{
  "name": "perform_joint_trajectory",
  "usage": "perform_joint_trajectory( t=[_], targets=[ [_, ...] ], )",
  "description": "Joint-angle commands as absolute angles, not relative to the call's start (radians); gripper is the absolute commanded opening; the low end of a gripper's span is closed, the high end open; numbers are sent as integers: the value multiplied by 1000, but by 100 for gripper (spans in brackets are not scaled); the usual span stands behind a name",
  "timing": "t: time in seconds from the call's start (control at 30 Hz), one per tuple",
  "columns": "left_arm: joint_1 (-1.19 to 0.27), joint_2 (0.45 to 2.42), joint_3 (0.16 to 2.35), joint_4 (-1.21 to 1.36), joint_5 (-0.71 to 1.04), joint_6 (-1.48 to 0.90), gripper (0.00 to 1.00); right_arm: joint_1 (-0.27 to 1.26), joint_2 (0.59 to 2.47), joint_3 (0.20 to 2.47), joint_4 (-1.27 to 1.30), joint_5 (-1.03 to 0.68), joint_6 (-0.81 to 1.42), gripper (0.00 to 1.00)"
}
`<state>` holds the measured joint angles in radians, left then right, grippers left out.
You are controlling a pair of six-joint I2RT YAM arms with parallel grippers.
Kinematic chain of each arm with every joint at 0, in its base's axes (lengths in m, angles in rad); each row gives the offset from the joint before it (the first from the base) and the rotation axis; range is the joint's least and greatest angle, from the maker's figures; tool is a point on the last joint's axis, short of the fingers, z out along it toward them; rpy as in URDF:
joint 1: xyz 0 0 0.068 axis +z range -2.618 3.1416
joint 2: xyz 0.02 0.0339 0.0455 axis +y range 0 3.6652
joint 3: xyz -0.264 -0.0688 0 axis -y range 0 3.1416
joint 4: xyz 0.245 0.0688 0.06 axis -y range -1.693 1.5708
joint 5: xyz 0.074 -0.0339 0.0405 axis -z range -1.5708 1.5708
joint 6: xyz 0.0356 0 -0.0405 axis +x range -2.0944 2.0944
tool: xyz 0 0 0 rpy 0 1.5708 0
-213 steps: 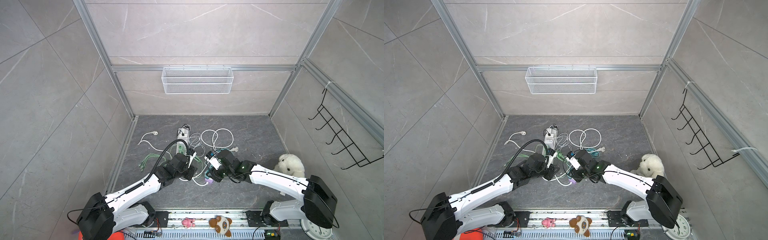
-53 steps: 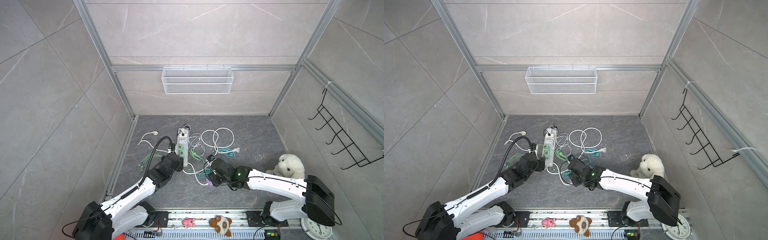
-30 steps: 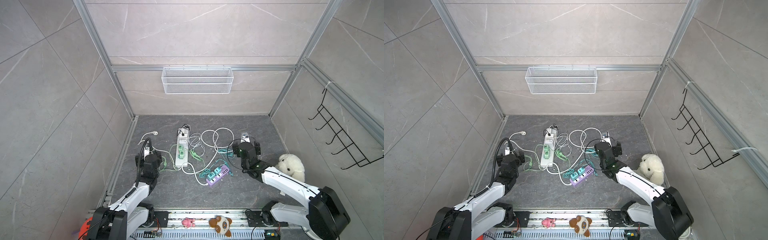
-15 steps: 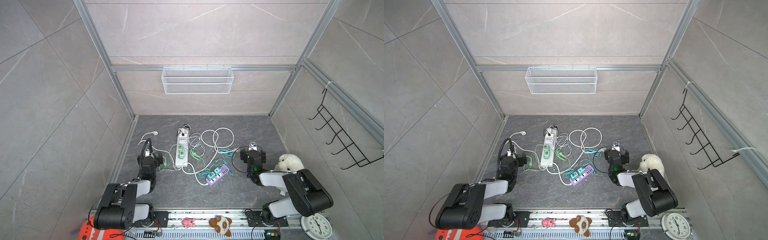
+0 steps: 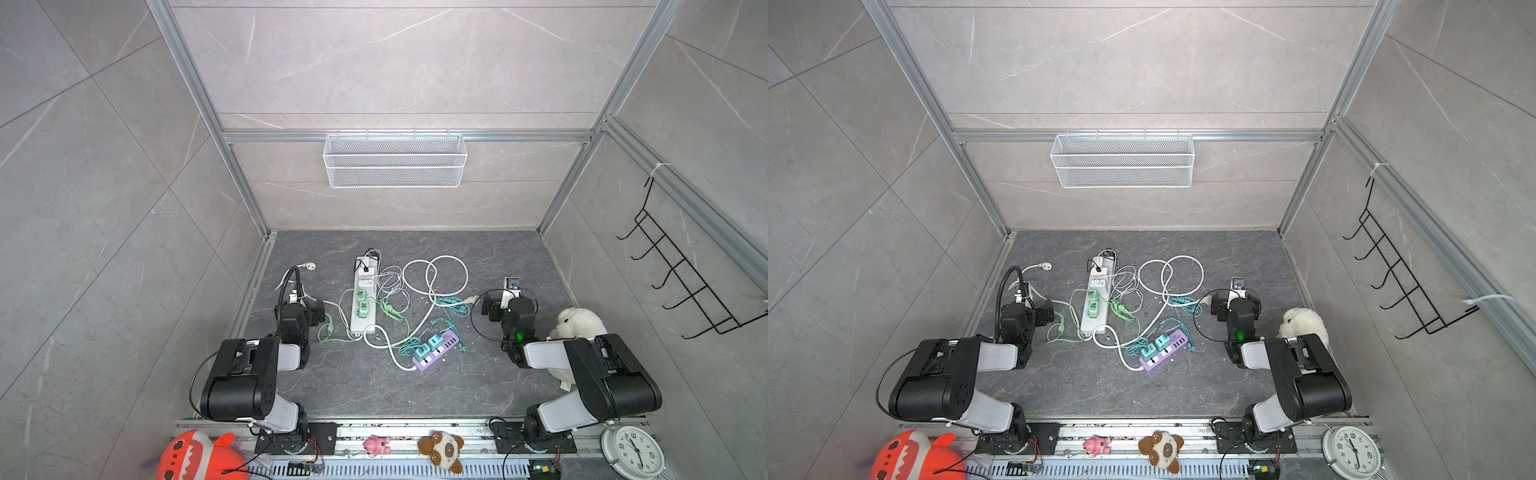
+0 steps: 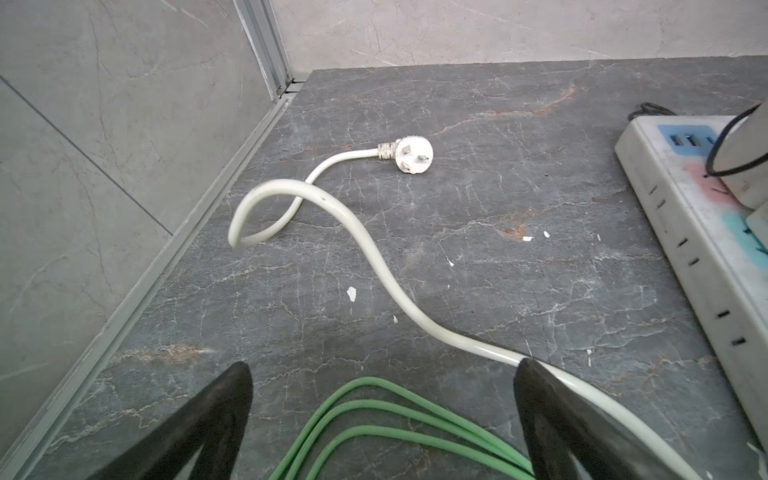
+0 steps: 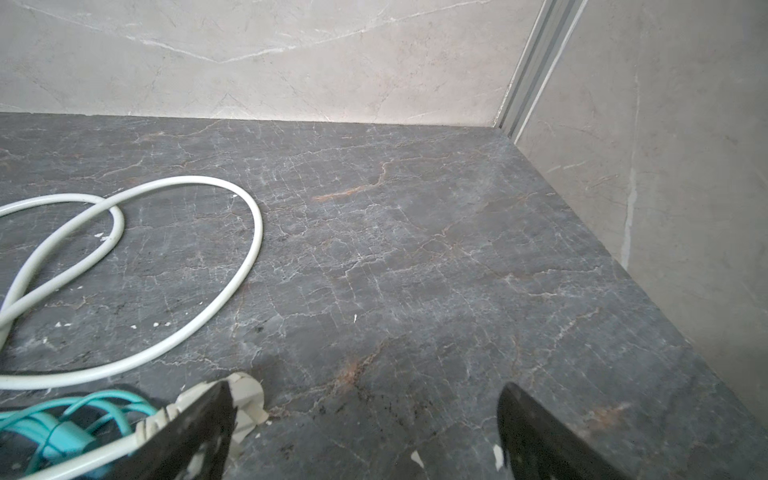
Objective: Insert the plug
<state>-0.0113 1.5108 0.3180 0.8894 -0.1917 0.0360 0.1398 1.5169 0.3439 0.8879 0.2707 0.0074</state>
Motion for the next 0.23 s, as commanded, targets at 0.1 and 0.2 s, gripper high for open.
perform_joint_trajectory(
  t=[0.1, 0.2],
  targets=[
    [-9, 1500, 330, 906, -168, 18, 100, 149, 1516, 346, 904, 261, 7, 99],
    [-9, 1499, 328, 905, -167, 18, 100, 161, 1518, 336, 930, 273, -2, 99]
  ],
)
